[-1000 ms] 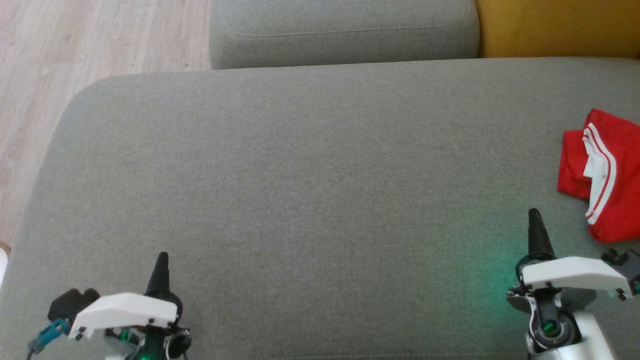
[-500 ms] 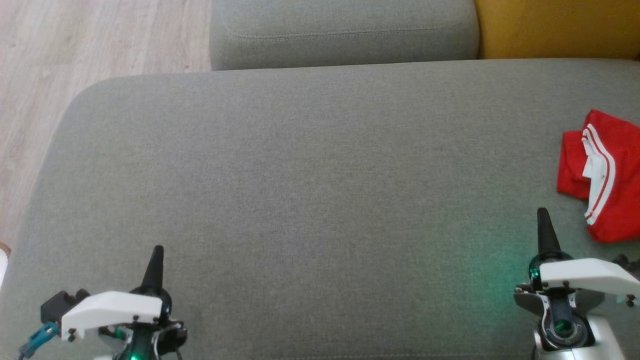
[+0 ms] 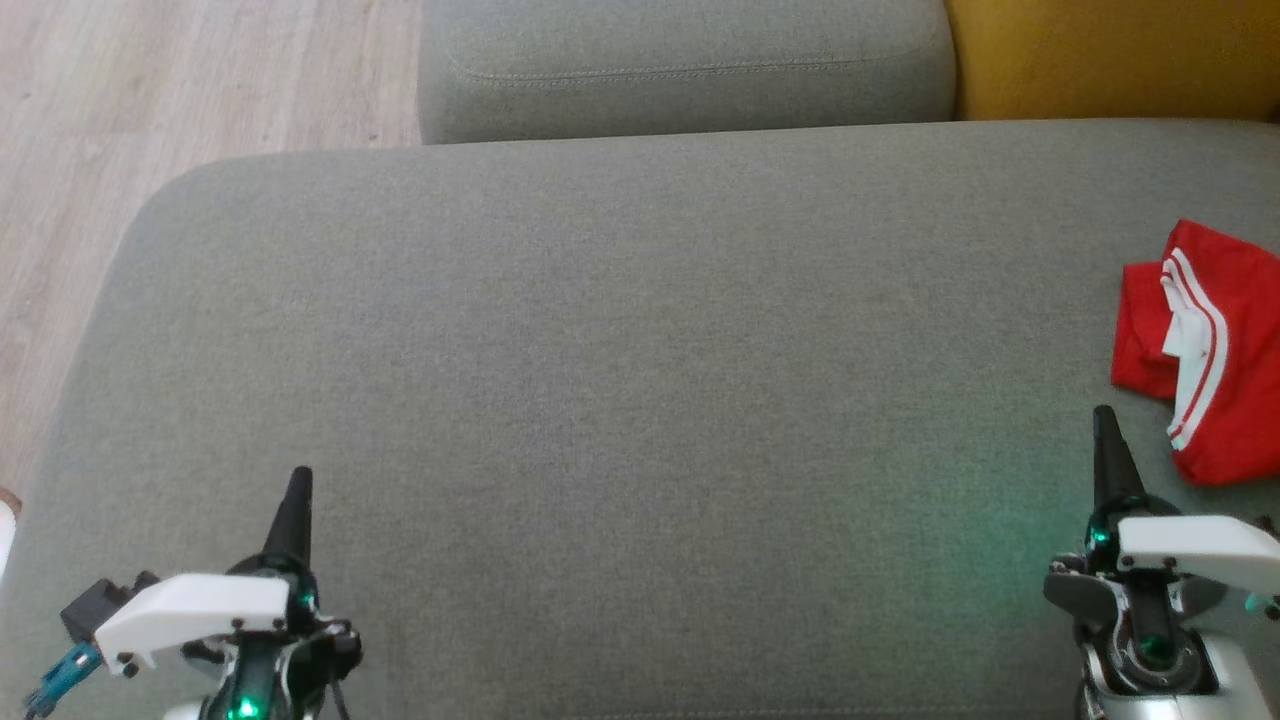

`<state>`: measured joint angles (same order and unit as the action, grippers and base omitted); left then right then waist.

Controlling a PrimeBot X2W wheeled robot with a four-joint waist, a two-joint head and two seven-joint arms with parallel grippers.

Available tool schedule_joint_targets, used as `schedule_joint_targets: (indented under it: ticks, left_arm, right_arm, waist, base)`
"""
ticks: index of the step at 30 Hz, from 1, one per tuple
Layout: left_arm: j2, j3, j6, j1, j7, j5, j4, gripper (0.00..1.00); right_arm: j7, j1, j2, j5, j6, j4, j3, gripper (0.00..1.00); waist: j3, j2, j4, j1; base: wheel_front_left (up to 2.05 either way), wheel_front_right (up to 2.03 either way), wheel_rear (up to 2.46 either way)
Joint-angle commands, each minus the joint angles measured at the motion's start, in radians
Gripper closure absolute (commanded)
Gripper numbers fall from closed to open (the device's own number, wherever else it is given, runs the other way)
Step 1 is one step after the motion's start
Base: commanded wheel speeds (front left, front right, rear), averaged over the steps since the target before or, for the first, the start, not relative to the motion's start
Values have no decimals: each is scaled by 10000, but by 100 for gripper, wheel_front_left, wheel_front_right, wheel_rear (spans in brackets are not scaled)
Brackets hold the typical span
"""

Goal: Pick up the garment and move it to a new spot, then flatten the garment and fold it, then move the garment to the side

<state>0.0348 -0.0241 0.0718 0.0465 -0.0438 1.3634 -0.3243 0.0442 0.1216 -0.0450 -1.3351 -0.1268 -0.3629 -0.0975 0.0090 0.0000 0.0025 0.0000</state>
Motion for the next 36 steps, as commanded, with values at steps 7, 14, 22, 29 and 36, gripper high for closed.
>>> schedule_joint_targets:
  ticks: [7,14,22,29,36]
  left_arm:
    - [140,-558,276,557,-273,943,528,100]
    - [146,-700,408,582,-450,1579,637,100]
    - [154,-889,583,616,-685,2427,784,100]
    - [154,-895,589,617,-693,2454,789,100]
    - [154,-895,589,617,-692,2454,789,100]
  right_arm:
    - [272,47,-49,-1051,-34,677,45,100]
    - [449,-30,-51,-1760,-36,889,-43,100]
    - [684,-133,-52,-2705,-38,1172,-161,100]
    - [691,-137,-53,-2735,-39,1181,-164,100]
    - [691,-137,-53,-2735,-39,1181,-164,100]
  waist:
    - [-20,0,-9,0]
    - [-37,0,-16,0]
    - [-58,0,-25,0]
    - [-59,0,-25,0]
    - [-59,0,-25,0]
  base:
    - [0,0,0]
    - [0,0,0]
    - [0,0,0]
    - [0,0,0]
    - [0,0,0]
